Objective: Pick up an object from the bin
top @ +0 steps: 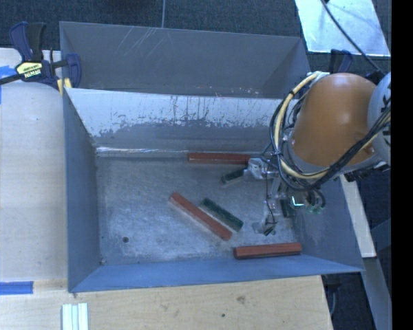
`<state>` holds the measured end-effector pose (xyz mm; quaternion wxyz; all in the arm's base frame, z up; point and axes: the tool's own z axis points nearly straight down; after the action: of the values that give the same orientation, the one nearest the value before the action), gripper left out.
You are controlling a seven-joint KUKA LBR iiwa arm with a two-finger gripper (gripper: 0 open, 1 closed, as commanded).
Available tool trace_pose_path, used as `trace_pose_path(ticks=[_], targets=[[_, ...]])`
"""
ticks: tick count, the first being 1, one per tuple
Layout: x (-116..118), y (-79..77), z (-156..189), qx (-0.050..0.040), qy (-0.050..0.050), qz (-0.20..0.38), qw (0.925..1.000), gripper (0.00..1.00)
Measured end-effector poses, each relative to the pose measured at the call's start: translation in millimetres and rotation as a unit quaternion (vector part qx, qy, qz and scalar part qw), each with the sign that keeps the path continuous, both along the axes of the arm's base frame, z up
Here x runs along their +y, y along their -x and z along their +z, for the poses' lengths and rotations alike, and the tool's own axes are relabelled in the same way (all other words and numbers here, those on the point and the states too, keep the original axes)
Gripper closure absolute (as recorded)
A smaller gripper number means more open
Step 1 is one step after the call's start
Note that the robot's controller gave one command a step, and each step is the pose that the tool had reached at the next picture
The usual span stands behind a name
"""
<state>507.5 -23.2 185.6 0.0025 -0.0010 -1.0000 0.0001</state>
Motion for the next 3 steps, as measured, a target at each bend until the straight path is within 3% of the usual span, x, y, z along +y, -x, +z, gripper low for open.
trace_pose_path(ticks=[1, 2, 3], targets=[[77, -14.0, -119, -0.0009, -0.001, -0.073, 0.9973, 0.00], [93, -13.3, -84, -0.0054, -0.001, -0.088, 0.9961, 0.00], [93, -14.4, -86, -0.0058, 0.000, -0.123, 0.9923, 0.00]])
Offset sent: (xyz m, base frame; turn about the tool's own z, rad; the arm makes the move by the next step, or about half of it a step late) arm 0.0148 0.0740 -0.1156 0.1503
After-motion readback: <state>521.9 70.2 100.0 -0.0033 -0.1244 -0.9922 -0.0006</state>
